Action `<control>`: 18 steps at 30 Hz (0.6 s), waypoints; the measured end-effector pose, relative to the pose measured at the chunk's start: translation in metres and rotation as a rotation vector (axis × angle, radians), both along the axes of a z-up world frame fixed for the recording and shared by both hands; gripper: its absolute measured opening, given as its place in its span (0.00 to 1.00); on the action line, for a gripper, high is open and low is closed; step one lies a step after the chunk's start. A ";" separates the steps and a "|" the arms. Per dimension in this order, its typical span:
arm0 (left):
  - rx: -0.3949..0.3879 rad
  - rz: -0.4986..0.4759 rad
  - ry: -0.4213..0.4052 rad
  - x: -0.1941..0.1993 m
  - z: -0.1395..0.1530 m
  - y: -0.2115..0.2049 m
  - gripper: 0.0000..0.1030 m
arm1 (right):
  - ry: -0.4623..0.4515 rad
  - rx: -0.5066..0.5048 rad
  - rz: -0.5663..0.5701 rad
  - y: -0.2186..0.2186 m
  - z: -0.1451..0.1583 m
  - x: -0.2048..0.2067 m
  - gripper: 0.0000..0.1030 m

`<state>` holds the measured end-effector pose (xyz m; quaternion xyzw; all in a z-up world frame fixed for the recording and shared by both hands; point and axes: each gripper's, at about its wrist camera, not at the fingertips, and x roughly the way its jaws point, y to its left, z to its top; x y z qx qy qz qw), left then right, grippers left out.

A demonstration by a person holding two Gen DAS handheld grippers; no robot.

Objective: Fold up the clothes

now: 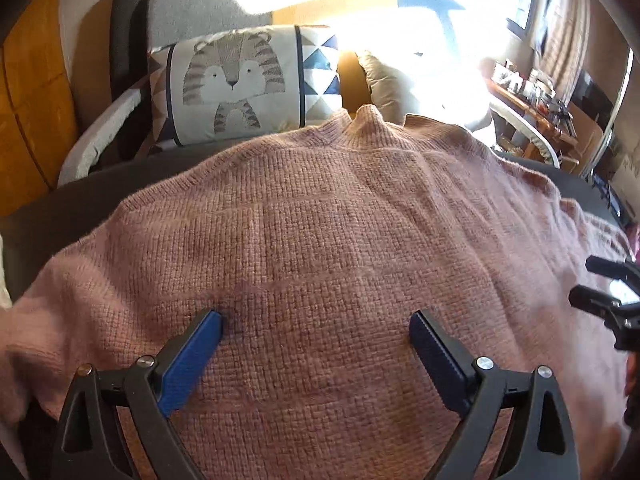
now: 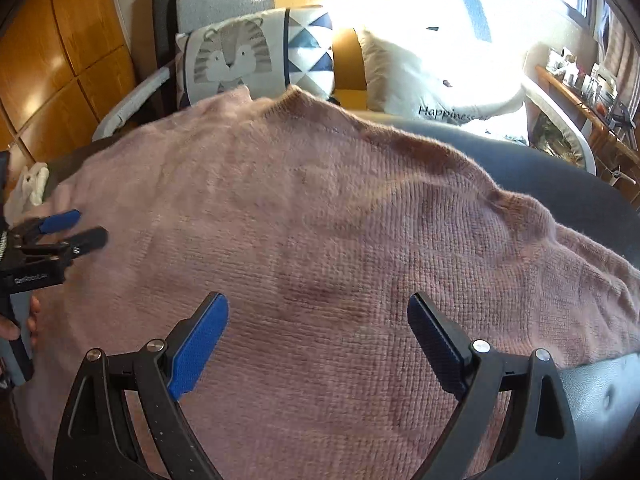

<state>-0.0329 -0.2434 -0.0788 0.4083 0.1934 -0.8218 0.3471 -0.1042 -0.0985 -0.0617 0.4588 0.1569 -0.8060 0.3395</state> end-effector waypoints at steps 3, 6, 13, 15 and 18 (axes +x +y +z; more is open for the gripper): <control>-0.016 -0.028 0.005 0.009 -0.001 0.001 0.94 | 0.013 -0.021 0.015 0.018 -0.008 -0.007 0.95; 0.006 0.005 0.035 0.021 -0.002 -0.010 0.94 | 0.011 -0.024 0.024 0.024 -0.009 -0.008 0.95; 0.001 -0.005 -0.007 0.019 0.003 -0.014 0.93 | 0.006 0.007 -0.013 0.018 0.006 -0.012 0.96; 0.008 -0.037 0.026 0.012 0.011 -0.018 0.93 | 0.035 -0.021 -0.012 0.014 0.017 -0.017 0.96; 0.006 -0.035 0.053 0.002 0.020 -0.038 0.93 | 0.050 -0.012 -0.017 0.007 0.017 -0.034 0.96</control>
